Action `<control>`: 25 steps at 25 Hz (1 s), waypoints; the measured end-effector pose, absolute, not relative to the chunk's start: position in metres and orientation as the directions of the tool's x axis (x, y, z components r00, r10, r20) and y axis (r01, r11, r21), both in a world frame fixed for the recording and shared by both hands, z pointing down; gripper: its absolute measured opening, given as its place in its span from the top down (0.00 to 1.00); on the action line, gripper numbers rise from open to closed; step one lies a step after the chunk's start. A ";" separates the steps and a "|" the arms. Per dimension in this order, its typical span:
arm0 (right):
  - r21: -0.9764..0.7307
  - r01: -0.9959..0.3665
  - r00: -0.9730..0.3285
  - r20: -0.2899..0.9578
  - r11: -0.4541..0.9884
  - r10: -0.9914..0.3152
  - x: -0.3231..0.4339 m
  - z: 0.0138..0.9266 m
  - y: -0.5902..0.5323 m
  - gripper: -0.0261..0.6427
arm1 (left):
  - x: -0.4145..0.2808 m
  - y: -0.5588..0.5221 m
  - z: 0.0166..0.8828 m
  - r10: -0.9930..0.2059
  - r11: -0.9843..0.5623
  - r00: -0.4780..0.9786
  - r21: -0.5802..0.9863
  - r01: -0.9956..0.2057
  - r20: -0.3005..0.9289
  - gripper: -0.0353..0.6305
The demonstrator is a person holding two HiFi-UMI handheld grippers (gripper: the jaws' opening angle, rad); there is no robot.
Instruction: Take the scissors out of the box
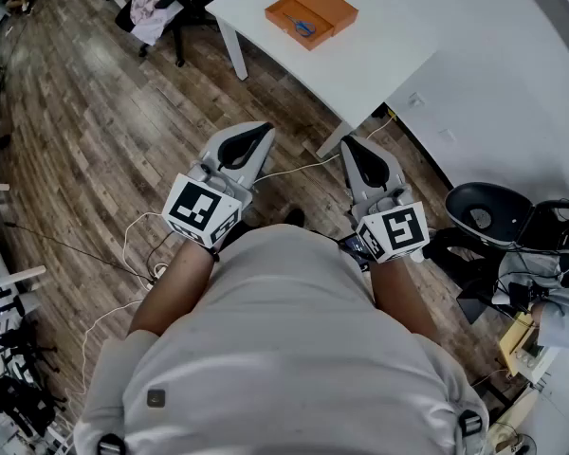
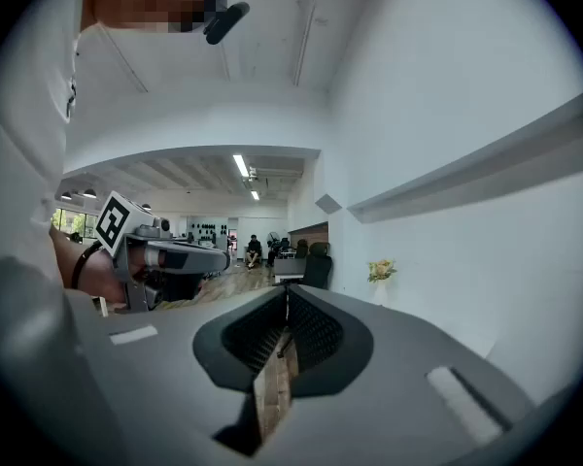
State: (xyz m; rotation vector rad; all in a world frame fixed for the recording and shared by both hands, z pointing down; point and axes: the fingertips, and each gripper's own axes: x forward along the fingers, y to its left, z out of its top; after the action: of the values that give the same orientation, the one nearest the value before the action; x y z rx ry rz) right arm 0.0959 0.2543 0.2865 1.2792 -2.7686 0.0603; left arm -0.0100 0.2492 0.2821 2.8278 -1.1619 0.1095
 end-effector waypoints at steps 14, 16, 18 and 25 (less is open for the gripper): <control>-0.046 -0.757 -0.653 0.085 0.652 -0.752 0.116 0.294 0.218 0.92 | 0.003 0.219 0.290 -0.718 -0.685 0.684 0.044 -0.727 0.128 0.94; -0.055 -0.755 -0.655 0.089 0.653 -0.750 0.116 0.295 0.220 0.92 | 0.000 0.222 0.291 -0.721 -0.681 0.680 0.046 -0.731 0.133 0.94; -0.057 -0.753 -0.658 0.094 0.656 -0.747 0.113 0.294 0.218 0.92 | -0.003 0.222 0.291 -0.722 -0.679 0.678 0.046 -0.732 0.138 0.94; -0.063 -0.749 -0.662 0.125 0.660 -0.739 0.096 0.295 0.192 0.91 | -0.018 0.195 0.291 -0.713 -0.684 0.687 0.074 -0.726 0.143 0.94</control>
State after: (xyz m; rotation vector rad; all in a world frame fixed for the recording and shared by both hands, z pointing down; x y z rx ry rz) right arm 0.0962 0.1924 0.2947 1.2494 -2.7813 0.1662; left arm -0.0184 0.1953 0.2911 2.7690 -1.1863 0.1552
